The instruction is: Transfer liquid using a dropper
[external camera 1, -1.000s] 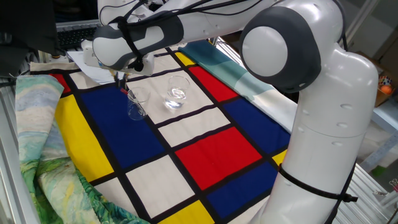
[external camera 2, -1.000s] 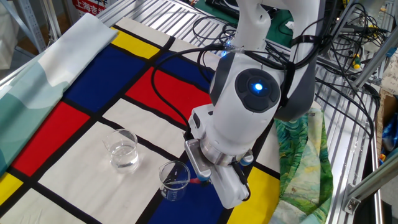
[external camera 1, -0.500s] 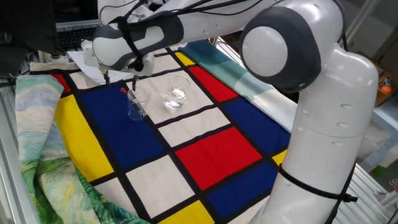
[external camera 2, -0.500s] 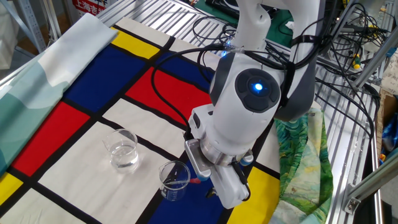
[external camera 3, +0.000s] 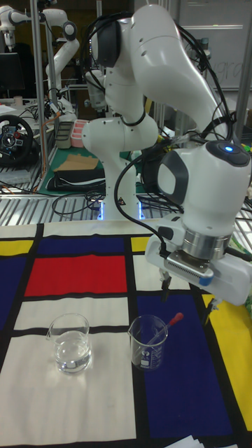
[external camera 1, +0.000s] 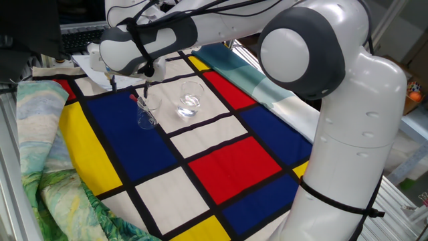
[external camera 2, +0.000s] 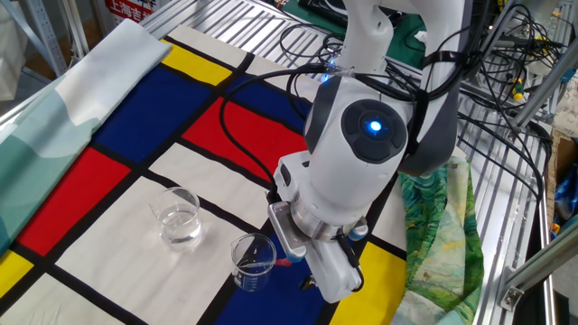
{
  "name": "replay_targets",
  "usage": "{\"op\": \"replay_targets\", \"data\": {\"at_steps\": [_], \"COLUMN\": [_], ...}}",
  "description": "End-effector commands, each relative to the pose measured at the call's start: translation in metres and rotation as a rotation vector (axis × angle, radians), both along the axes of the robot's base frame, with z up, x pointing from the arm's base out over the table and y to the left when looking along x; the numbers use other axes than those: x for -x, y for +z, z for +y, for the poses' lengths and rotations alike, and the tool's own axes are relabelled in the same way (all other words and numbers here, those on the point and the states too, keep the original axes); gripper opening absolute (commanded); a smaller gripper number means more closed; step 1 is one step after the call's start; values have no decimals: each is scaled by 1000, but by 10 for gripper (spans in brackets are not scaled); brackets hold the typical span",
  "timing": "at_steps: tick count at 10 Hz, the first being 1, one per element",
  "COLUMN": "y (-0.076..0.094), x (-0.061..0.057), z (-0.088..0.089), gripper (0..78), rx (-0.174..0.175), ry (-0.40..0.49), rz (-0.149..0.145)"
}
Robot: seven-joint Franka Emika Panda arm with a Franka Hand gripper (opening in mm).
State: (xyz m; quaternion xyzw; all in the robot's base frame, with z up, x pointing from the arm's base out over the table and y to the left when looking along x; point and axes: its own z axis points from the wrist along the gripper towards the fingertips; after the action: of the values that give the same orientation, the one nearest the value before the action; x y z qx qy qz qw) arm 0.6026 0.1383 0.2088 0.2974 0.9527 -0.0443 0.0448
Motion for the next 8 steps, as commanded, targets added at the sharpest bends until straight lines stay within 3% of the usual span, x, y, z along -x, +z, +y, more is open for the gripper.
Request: {"op": "replay_targets", "data": {"at_steps": [1,4,5,8], "y": [-23,-23,-21,-18], "x": [-3,-3,-3,-1], "z": [4,4,3,3], "gripper": [775,775,775,775], "rx": [32,56,81,83], "ry": [-4,-20,-26,-22], "rz": [-34,-37,-38,-36]}}
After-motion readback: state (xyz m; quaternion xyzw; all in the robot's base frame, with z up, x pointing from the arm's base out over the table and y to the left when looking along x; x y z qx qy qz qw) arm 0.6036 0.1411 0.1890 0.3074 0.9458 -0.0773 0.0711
